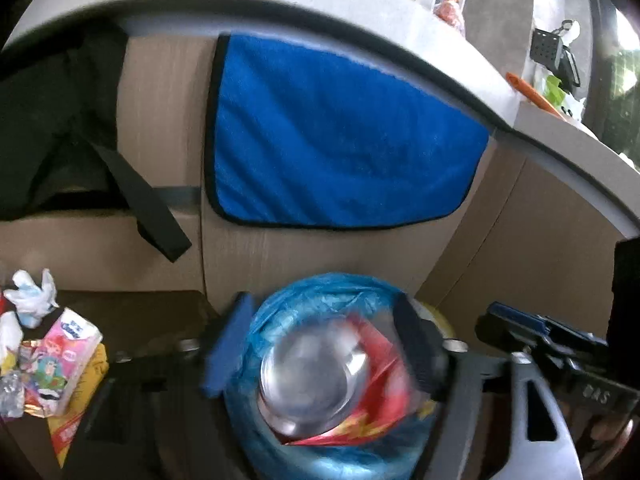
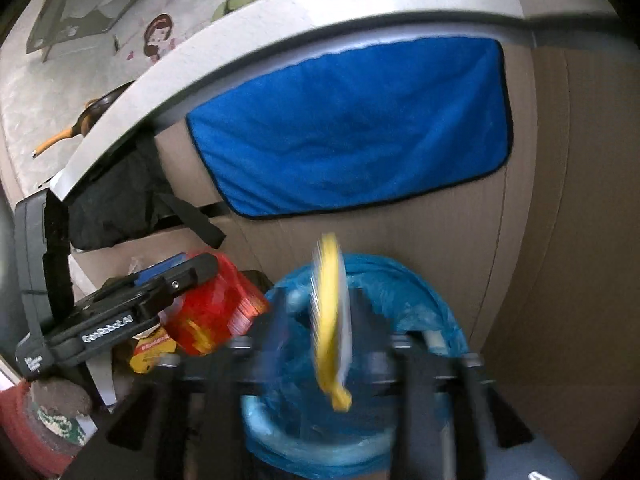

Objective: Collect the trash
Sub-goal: 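Carry can and sponge over the blue-lined bin and release both, then move both tools back to the table and grasp the red plastic bag with left tool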

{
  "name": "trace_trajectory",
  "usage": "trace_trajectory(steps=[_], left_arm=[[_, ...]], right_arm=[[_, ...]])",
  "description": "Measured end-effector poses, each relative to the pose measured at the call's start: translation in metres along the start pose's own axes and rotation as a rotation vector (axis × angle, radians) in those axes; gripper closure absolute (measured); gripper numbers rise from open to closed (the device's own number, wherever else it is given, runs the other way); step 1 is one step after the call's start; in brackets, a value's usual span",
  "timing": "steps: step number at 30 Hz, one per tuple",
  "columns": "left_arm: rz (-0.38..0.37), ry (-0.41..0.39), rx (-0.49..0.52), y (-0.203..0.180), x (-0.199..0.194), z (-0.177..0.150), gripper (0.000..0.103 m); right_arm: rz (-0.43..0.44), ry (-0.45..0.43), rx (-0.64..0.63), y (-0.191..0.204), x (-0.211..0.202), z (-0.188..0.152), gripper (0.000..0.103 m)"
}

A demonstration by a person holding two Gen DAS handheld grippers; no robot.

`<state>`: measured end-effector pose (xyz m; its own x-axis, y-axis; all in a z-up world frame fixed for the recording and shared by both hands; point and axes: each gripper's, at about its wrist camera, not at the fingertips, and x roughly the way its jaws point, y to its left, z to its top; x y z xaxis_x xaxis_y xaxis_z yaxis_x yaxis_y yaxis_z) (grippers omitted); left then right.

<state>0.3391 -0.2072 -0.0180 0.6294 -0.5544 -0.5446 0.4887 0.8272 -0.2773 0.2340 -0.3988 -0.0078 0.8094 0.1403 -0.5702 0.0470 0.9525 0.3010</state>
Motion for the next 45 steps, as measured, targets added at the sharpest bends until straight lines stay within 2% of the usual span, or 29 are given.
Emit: trace_trajectory(steps=[5,12,15,17,19,22,26,35,41,45], left_arm=[[0.029,-0.025,-0.02,0.012,-0.004,0.001,0.025],[0.085,-0.037,-0.056,0.038,-0.02,-0.003,0.02],[0.121,-0.028,-0.049,0.047,-0.028,-0.006,0.012],[0.154,-0.023,-0.034,0.052,-0.034,-0.009,0.003],[0.175,-0.028,-0.022,0.058,-0.043,-0.013,0.002],[0.176,-0.015,-0.043,0.073,-0.058,-0.02,0.002],[0.218,-0.014,-0.074,0.099,-0.085,-0.033,0.002],[0.373,-0.091,-0.112,0.165,-0.172,-0.057,0.003],[0.52,-0.134,-0.176,0.21,-0.227,-0.082,0.003],[0.567,-0.141,-0.22,0.242,-0.249,-0.102,0.003]], right_arm=[[-0.056,-0.021,-0.004,-0.005,0.0,-0.007,0.048],[-0.076,-0.027,-0.008,-0.001,-0.005,-0.014,0.048],[-0.072,-0.025,-0.004,0.003,-0.006,-0.017,0.048],[-0.068,-0.025,-0.006,0.007,-0.006,-0.019,0.048],[-0.07,-0.029,-0.023,0.016,-0.007,-0.02,0.048],[-0.071,-0.036,-0.059,0.033,-0.008,-0.022,0.045],[-0.054,-0.049,-0.101,0.058,-0.011,-0.025,0.04],[-0.02,-0.074,-0.192,0.132,-0.005,-0.033,0.033],[0.015,-0.057,-0.25,0.187,0.01,-0.043,0.033],[0.046,-0.04,-0.298,0.22,0.02,-0.052,0.032]])
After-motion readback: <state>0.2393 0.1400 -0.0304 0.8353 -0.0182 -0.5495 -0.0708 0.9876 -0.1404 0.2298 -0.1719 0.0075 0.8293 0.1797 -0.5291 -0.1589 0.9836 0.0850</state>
